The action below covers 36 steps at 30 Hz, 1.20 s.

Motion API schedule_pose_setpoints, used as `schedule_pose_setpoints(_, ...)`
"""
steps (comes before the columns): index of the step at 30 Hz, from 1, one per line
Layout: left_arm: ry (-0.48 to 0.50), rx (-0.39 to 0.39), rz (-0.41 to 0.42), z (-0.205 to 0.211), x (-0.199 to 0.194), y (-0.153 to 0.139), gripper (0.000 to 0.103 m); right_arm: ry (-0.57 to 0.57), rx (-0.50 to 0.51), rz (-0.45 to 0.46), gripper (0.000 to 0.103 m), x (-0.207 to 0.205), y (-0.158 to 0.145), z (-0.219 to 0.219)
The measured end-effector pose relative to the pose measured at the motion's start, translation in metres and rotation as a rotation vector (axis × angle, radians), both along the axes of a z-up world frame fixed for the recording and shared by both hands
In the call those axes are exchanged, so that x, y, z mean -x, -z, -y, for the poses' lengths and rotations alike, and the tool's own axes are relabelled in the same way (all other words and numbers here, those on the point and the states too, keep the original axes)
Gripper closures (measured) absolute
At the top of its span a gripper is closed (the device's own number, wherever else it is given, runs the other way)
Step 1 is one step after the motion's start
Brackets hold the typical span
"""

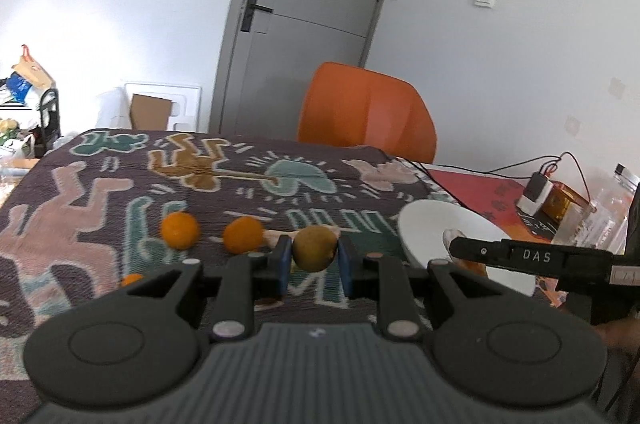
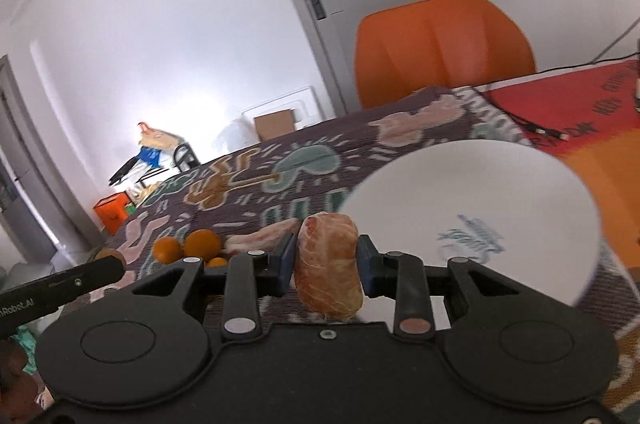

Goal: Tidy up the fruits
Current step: 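Carry both fruits to the white plate and open both grippers over it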

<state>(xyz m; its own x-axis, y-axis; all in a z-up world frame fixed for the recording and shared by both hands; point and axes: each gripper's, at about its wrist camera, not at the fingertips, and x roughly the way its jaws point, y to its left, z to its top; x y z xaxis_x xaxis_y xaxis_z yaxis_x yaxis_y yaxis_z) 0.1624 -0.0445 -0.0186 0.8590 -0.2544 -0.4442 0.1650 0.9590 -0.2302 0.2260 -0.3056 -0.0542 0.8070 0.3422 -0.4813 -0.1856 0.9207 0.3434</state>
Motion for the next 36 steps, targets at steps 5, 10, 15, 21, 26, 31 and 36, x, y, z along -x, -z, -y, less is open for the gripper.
schedule_pose_setpoints(5, 0.03, -0.003, 0.002, 0.02, -0.006, 0.001, 0.08, 0.046, 0.009, -0.002, 0.072, 0.004, 0.002, 0.021)
schedule_pose_setpoints(10, 0.061, -0.002, 0.0, 0.043, -0.014, 0.003, 0.08, 0.078, 0.013, -0.005, 0.072, 0.007, 0.005, 0.04)
schedule_pose_setpoints(15, 0.106, 0.0, -0.013, 0.064, -0.021, 0.005, 0.08, 0.124, 0.013, -0.013, 0.072, 0.009, 0.009, 0.06)
schedule_pose_setpoints(21, 0.148, -0.01, -0.019, 0.088, -0.028, 0.006, 0.08, 0.178, 0.021, -0.01, 0.072, 0.007, 0.012, 0.076)
schedule_pose_setpoints(26, 0.181, 0.003, -0.03, 0.103, -0.038, 0.008, 0.08, 0.218, 0.031, 0.0, 0.071, 0.003, 0.014, 0.084)
schedule_pose_setpoints(31, 0.198, 0.006, -0.047, 0.117, -0.047, 0.013, 0.08, 0.253, 0.047, 0.008, 0.057, 0.004, 0.012, 0.086)
schedule_pose_setpoints(36, 0.212, -0.008, -0.066, 0.127, -0.055, 0.015, 0.08, 0.231, 0.031, 0.028, 0.049, 0.017, 0.009, 0.085)
